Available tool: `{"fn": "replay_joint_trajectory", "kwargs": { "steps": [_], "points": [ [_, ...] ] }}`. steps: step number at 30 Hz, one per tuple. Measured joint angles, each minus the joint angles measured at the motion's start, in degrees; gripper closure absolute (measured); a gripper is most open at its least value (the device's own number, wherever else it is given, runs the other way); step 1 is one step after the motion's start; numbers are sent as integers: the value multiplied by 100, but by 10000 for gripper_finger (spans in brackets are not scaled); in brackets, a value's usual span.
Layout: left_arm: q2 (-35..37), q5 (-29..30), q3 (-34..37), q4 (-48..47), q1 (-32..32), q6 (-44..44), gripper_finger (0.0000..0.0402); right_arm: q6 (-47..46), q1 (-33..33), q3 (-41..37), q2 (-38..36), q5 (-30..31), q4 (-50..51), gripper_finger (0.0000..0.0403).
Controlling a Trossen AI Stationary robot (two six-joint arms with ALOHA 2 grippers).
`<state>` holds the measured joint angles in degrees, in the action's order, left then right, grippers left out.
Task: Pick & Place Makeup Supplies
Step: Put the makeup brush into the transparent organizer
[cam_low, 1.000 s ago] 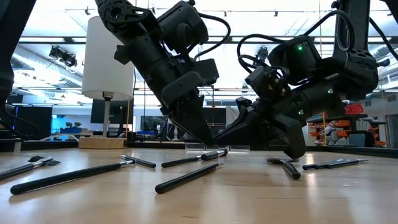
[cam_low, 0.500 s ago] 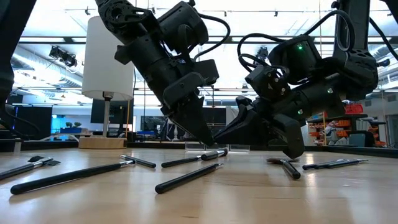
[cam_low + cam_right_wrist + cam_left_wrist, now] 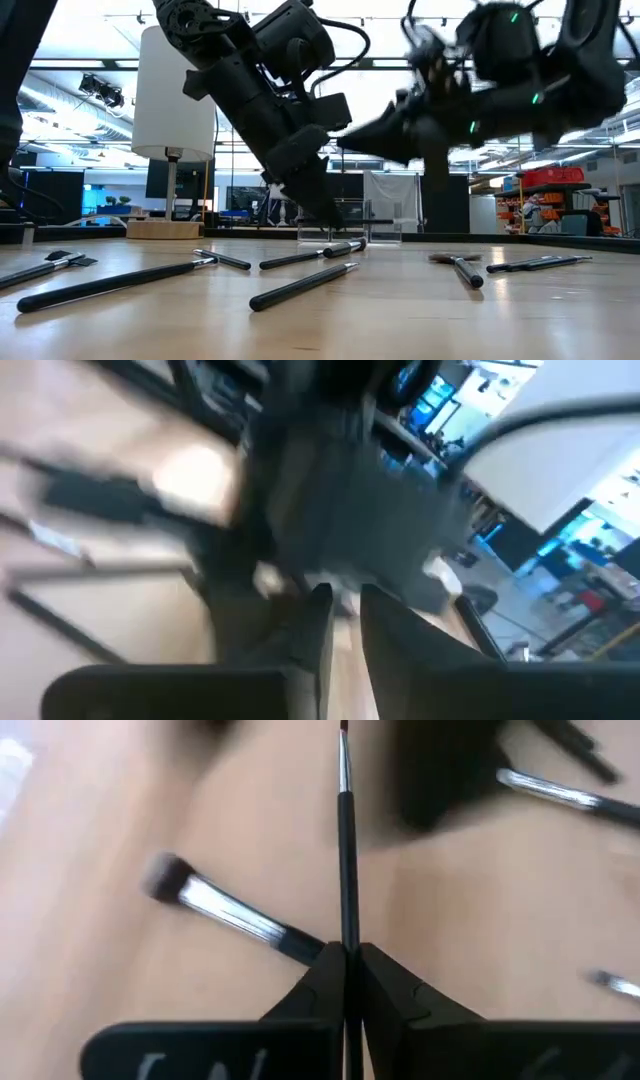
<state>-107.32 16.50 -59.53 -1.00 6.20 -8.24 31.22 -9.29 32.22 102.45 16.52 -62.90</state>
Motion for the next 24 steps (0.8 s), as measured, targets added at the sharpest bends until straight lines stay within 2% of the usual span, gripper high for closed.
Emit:
{"fn": "replay_joint_trajectory", "kwargs": {
  "steps": [5, 9, 12, 15, 17, 19, 22, 24],
  "points": [
    [280, 880, -3, 181, -6, 438, 379, -587, -331, -130, -1208, 9, 1139, 344],
    [702, 1100, -2, 447, -55, 700, 385, -827, -489, -403, -2273, 60, 1752, 344],
    [1045, 1317, -8, 616, -95, 913, 383, -1018, -515, -1000, -2884, 94, 1410, 344],
    [1332, 1480, 0, 878, -153, 1152, 379, -1366, -442, -1888, -3013, -69, 82, 344],
    [1398, 1313, -3, 1336, -198, 1336, 380, -1579, -291, -2393, -2841, -237, -1035, 344],
    [1350, 779, -2, 1912, -262, 1511, 383, -1816, -115, -2740, -2643, -317, -2018, 344],
    [1169, -360, -4, 2525, -377, 1637, 384, -2034, 124, -2849, -2313, -478, -2614, 344],
    [1059, -676, -2, 2634, -414, 1621, 382, -2028, 225, -2750, -2119, -642, -2703, 344]
  ]
}}
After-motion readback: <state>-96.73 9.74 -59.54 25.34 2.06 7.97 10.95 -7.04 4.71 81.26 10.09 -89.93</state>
